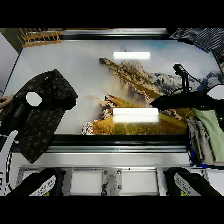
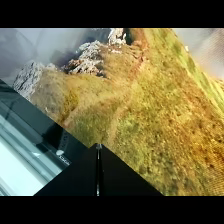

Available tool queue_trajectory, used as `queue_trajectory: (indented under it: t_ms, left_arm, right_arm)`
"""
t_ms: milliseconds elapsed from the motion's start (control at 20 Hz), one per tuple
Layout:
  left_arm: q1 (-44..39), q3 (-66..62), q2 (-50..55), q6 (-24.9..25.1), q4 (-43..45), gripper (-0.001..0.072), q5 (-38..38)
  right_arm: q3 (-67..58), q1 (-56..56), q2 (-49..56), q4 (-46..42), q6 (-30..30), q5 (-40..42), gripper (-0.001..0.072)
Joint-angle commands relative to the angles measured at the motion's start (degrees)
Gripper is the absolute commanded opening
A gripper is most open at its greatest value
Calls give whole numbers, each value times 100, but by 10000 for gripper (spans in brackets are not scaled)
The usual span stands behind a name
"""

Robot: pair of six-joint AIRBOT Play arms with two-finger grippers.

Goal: Fold the clothes and pants, and hang the long-sleeved shirts on hangers.

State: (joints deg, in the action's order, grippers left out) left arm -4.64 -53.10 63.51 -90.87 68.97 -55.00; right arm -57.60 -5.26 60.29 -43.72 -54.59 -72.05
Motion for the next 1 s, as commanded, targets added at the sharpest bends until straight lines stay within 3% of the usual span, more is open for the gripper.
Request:
queue_trajectory:
  t_ms: [0, 150, 200, 250, 300, 450, 700, 950]
  left_arm:
    - [-2, 2, -2, 0, 2, 2, 81]
    - [-2, 2, 4, 4, 39, 2, 516]
    - [-2, 2, 11, 28, 168, 109, 643]
    - [2, 2, 15, 46, 483, 592, 833]
    - [26, -9, 46, 15, 962, 692, 1069]
    - [400, -11, 470, -22, 1705, 691, 1462]
    - [885, -15, 1759, -22, 1685, 691, 1777]
    - [629, -717, 2614, -22, 1690, 691, 1574]
  right_arm:
    - [2, 4, -2, 2, -2, 0, 21]
    - [2, 4, -2, 4, -2, 0, 21]
    - [2, 4, -2, 2, -2, 0, 21]
    - [2, 4, -4, 2, -2, 0, 21]
    - [2, 4, -2, 2, -2, 0, 21]
    - [2, 4, -2, 2, -2, 0, 21]
    - [2, 4, -2, 2, -2, 0, 21]
    - [2, 4, -2, 4, -2, 0, 21]
